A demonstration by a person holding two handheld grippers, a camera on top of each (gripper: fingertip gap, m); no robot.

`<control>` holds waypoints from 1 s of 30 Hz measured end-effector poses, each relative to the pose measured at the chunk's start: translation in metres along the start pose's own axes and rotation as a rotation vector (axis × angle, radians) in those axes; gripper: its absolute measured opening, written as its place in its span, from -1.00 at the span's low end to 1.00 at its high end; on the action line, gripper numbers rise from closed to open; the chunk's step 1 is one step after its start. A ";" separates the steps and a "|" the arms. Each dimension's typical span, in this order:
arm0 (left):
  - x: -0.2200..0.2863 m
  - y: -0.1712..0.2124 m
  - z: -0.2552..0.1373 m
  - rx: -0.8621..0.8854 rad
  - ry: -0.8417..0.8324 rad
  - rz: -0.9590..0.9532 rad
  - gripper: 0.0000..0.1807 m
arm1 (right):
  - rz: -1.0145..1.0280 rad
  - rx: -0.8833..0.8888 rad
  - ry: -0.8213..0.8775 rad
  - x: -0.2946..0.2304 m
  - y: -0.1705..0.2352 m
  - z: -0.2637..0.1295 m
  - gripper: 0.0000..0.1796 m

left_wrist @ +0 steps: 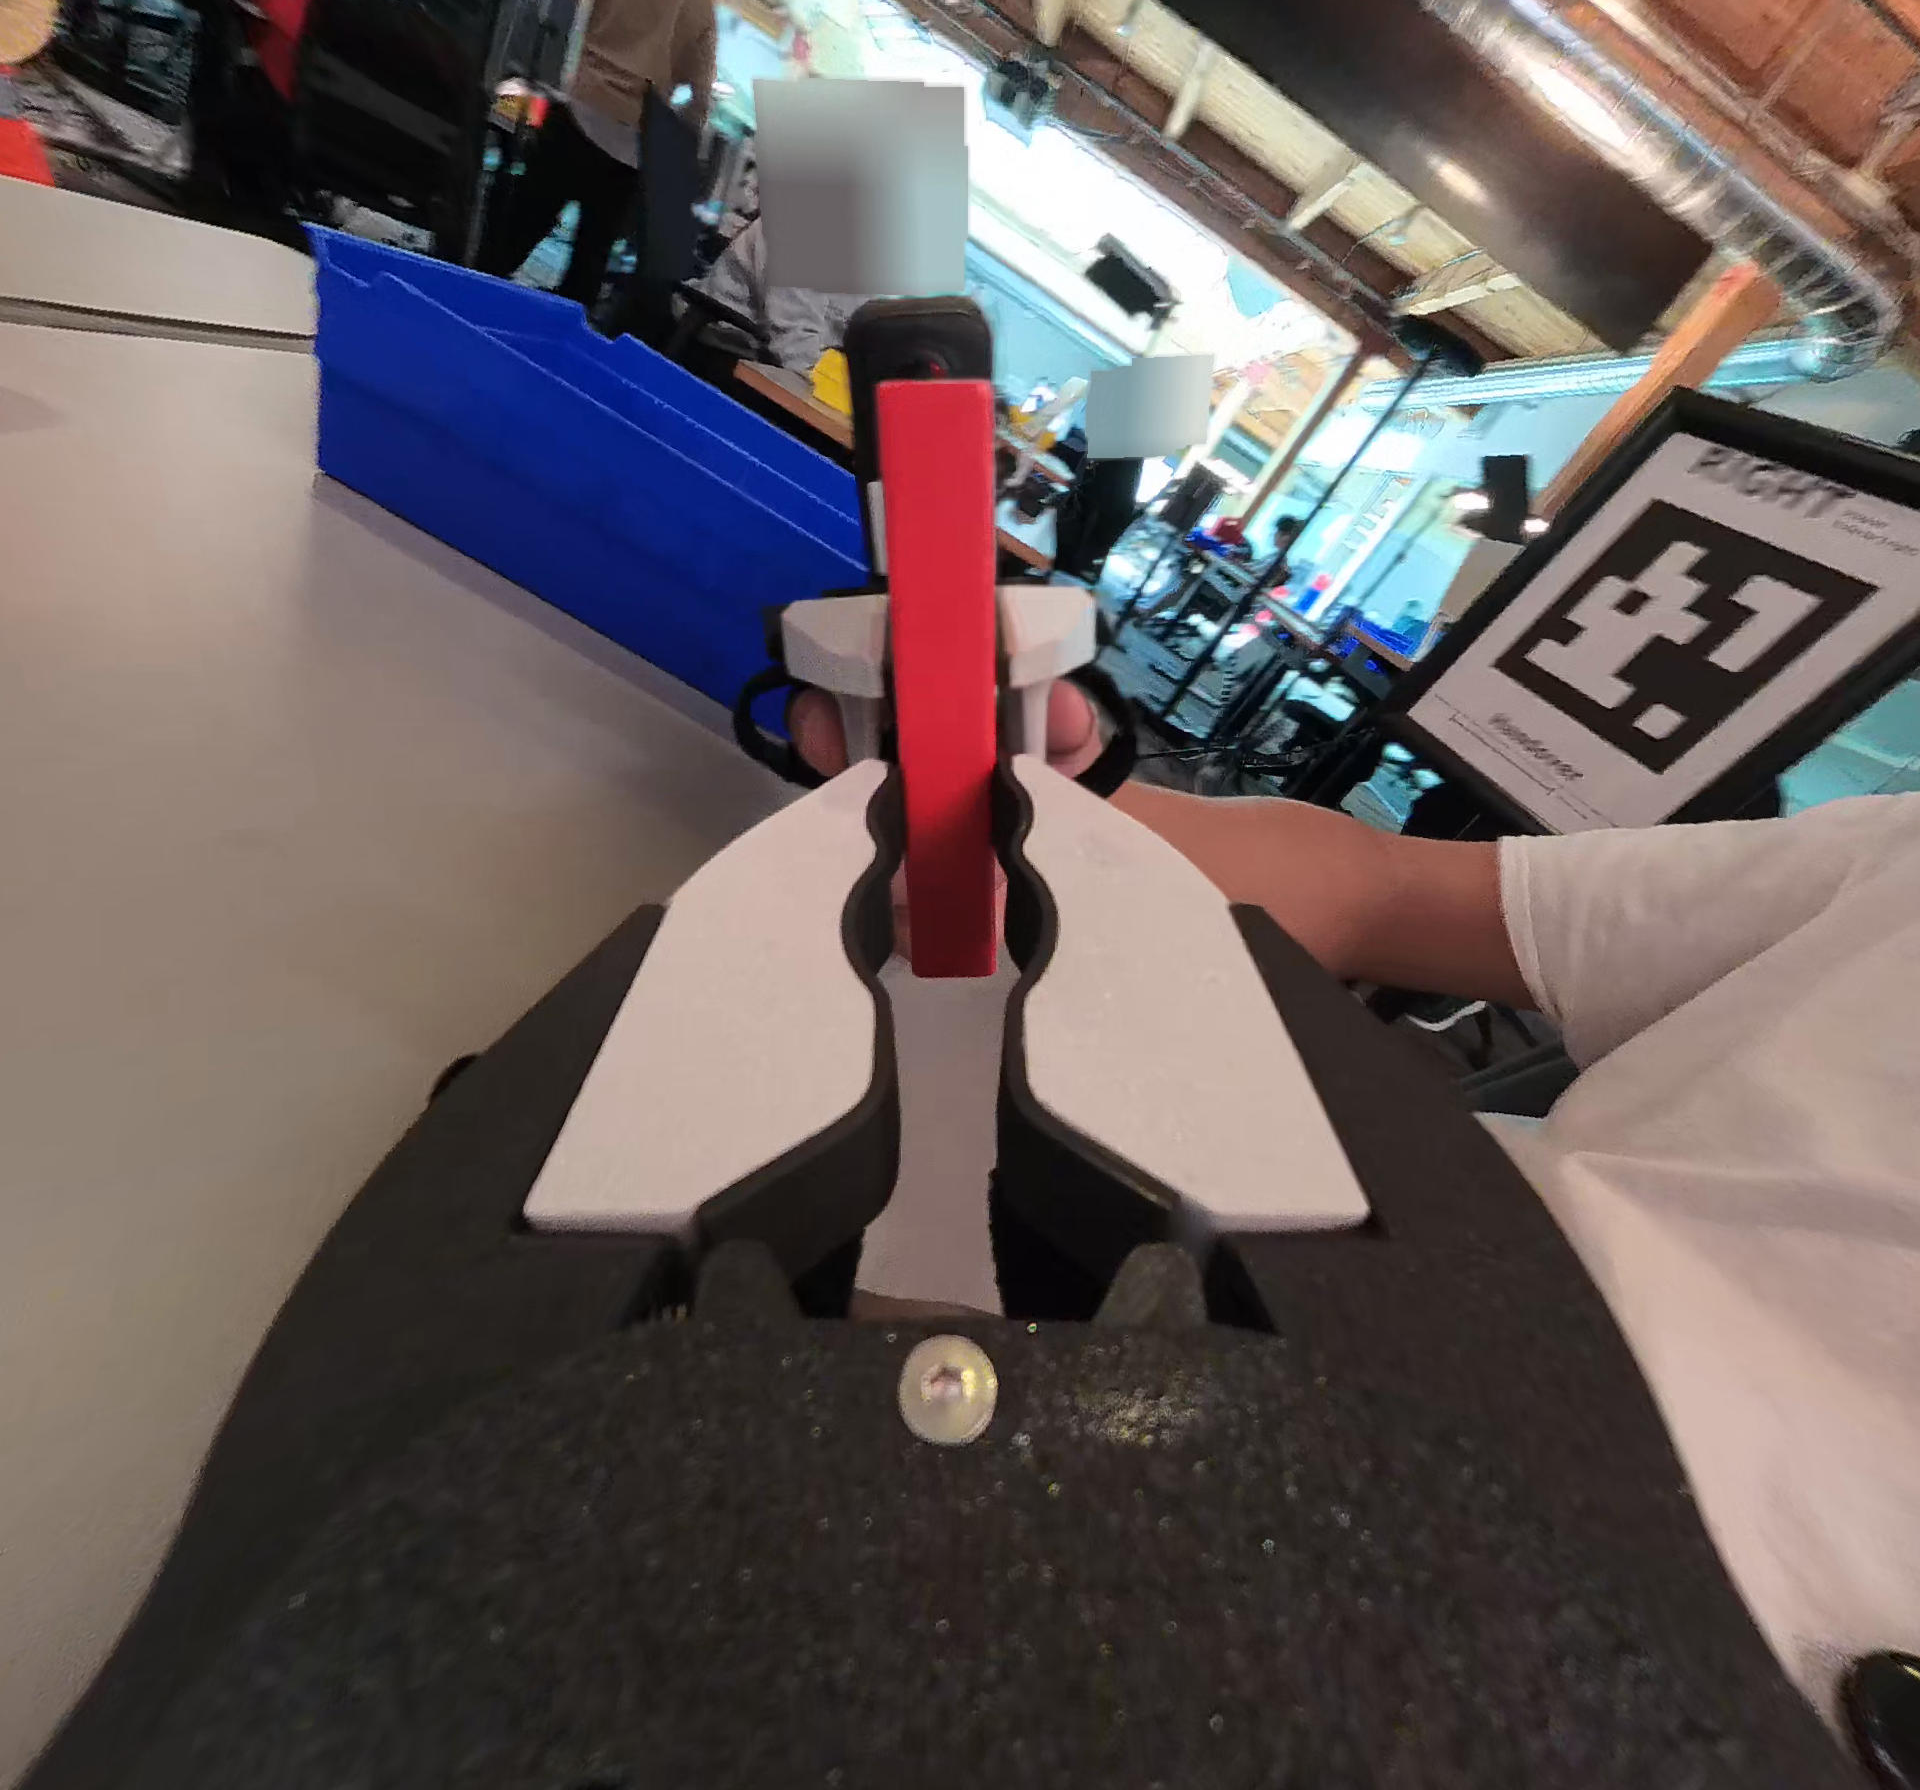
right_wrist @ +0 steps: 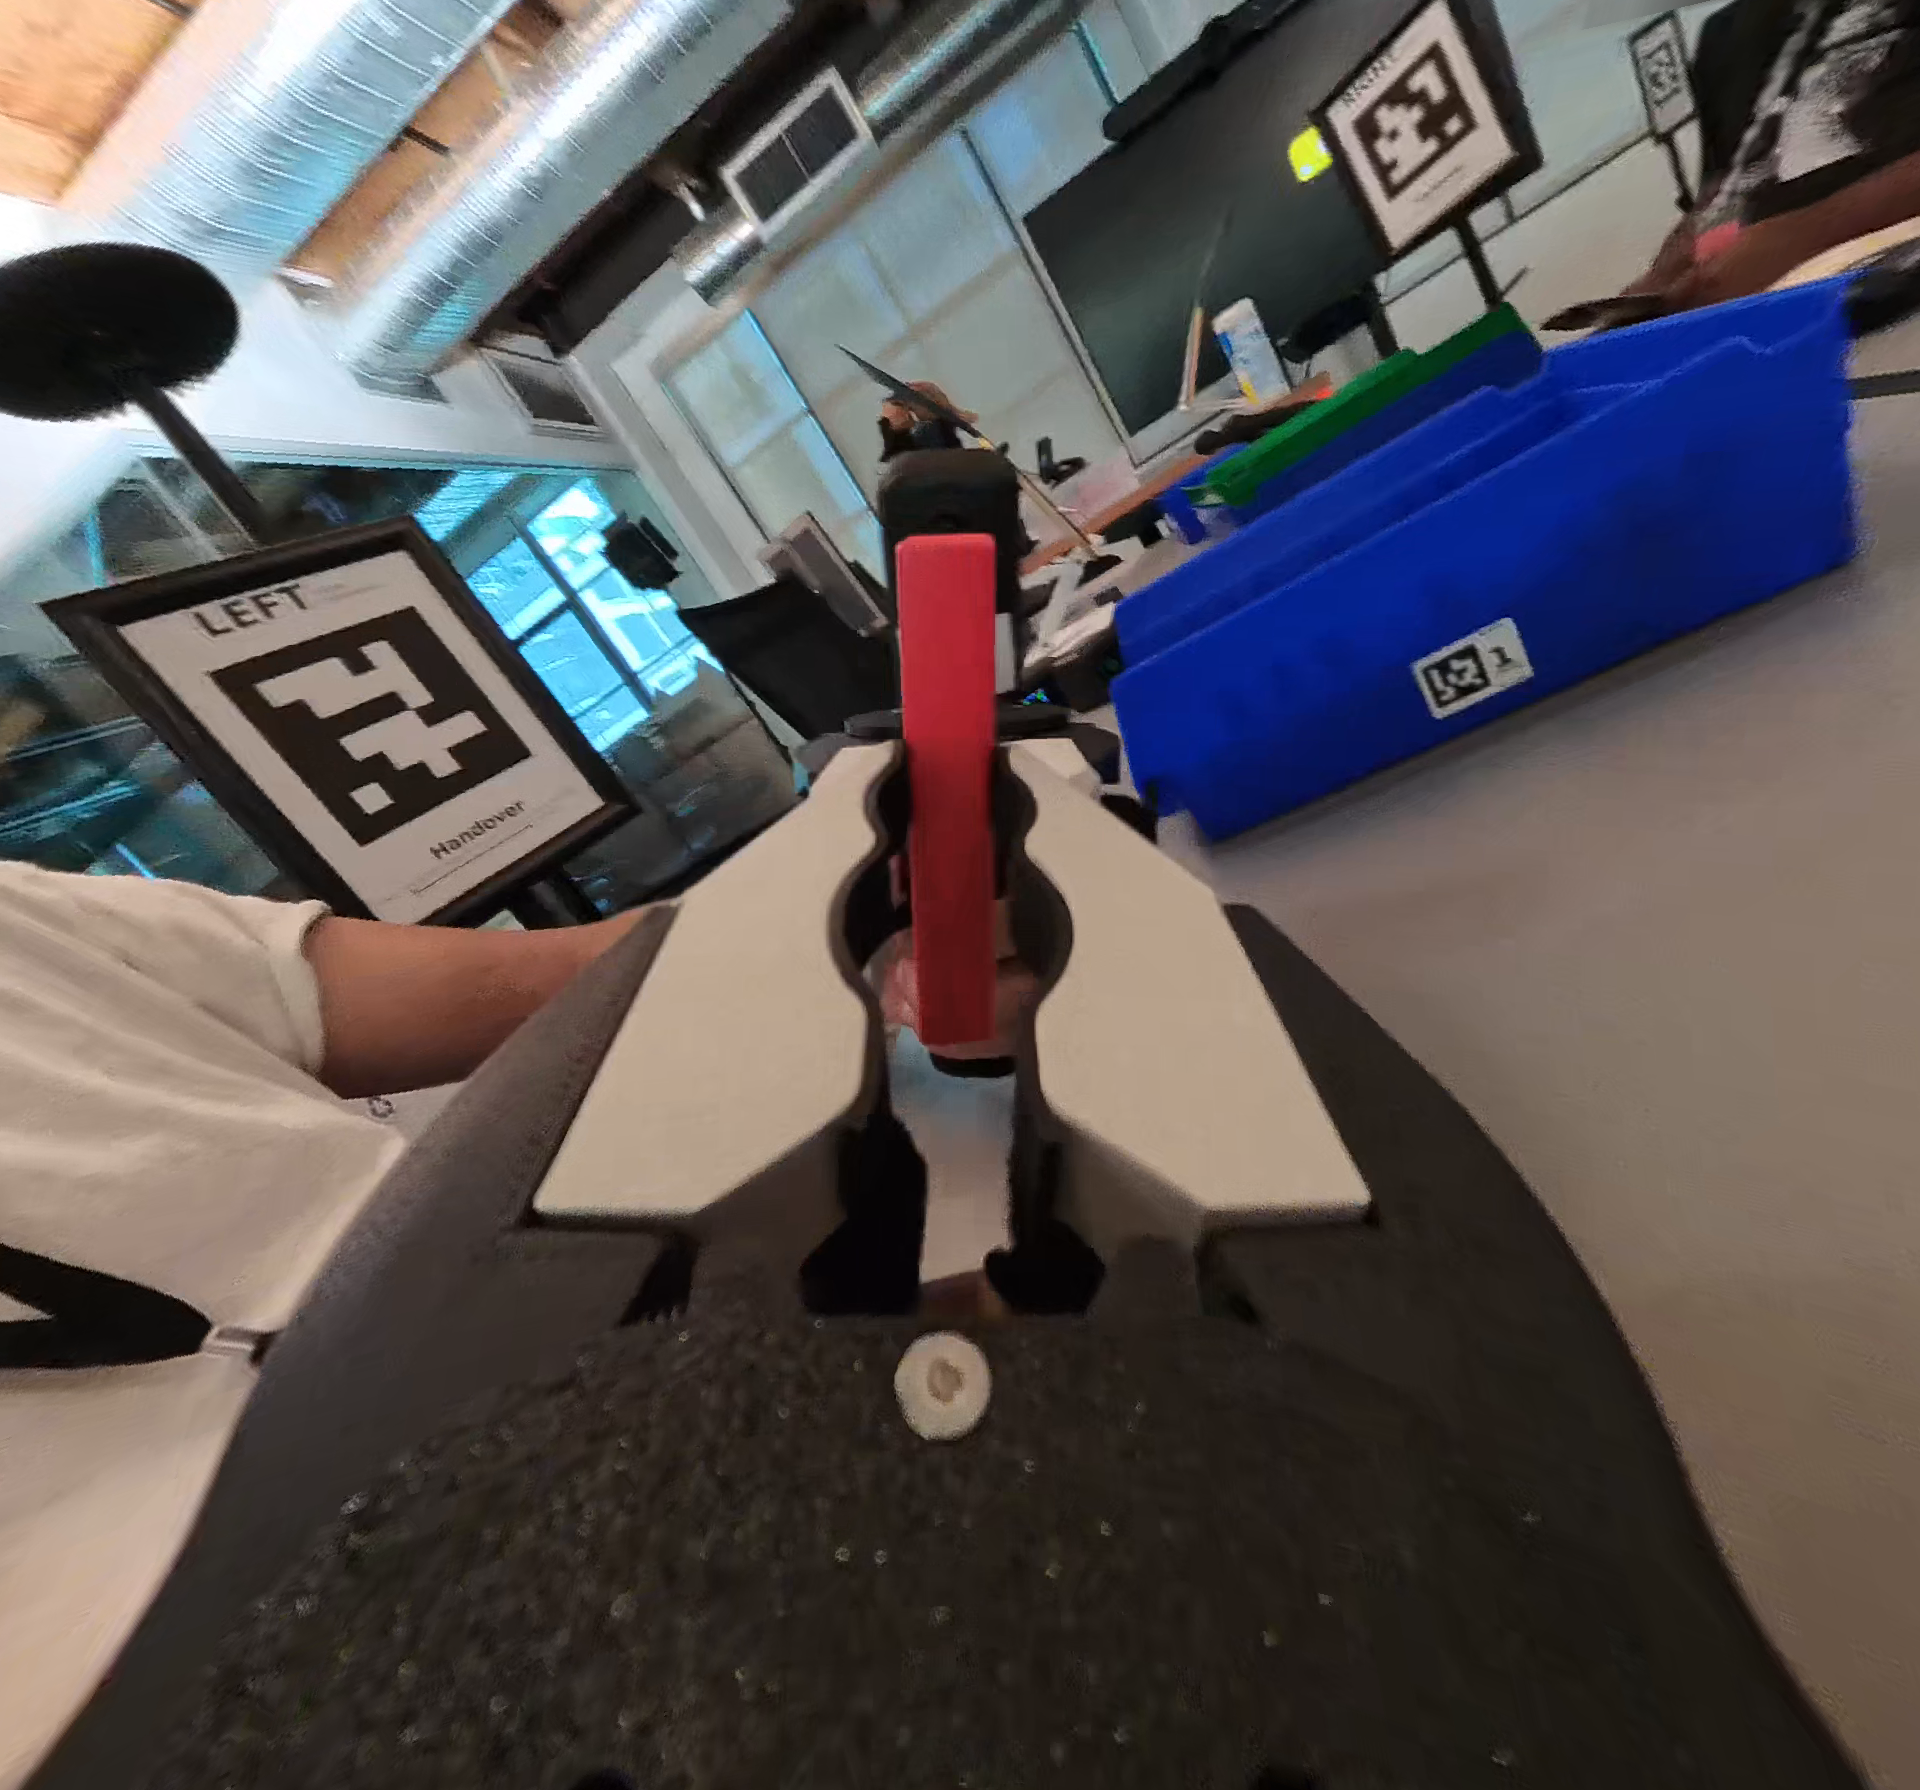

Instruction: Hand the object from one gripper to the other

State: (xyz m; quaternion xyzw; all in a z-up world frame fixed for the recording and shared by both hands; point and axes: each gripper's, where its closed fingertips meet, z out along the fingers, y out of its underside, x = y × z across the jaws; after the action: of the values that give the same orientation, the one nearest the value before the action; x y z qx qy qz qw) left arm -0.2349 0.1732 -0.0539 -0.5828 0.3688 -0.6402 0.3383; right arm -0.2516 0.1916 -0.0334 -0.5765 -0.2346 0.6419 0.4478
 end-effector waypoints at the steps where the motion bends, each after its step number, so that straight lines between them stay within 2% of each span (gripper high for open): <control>1: -0.003 0.002 0.000 -0.011 -0.026 0.020 -0.83 | -0.006 -0.013 0.007 0.002 0.002 -0.001 -0.84; 5: -0.016 0.009 -0.002 -0.062 -0.157 0.159 -0.77 | -0.081 -0.071 0.079 0.011 0.007 -0.005 -0.83; 8: -0.028 0.008 -0.011 -0.084 -0.258 0.236 -0.70 | -0.261 -0.162 0.230 0.030 0.011 -0.014 -0.83; 12: -0.060 0.000 -0.031 -0.103 -0.512 0.335 -0.64 | -0.723 -0.331 0.677 0.077 0.003 -0.042 -0.83; 14: -0.067 -0.003 -0.035 -0.096 -0.579 0.347 -0.58 | -0.989 -0.443 0.810 0.083 0.004 -0.046 -0.83; 17: -0.065 -0.006 -0.031 -0.082 -0.591 0.357 -0.51 | -1.272 -0.567 0.862 0.081 0.014 -0.034 -0.83; 19: -0.063 -0.005 -0.027 -0.102 -0.596 0.375 -0.48 | -1.367 -0.608 0.870 0.080 0.020 -0.027 -0.83; 24: -0.064 0.004 -0.023 -0.147 -0.608 0.384 -0.44 | -1.492 -0.618 0.852 0.072 0.025 -0.012 -0.83; 26: -0.062 0.006 -0.021 -0.159 -0.582 0.372 -0.60 | -1.550 -0.636 0.864 0.071 0.028 -0.012 -0.83; 30: -0.063 0.008 -0.021 -0.183 -0.565 0.338 -0.61 | -1.588 -0.621 0.871 0.072 0.028 -0.012 -0.83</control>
State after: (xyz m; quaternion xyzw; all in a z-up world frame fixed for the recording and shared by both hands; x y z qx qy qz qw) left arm -0.2504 0.2257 -0.0932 -0.6958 0.4079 -0.3526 0.4745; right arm -0.2442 0.2360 -0.0973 -0.5302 -0.5298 -0.2111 0.6274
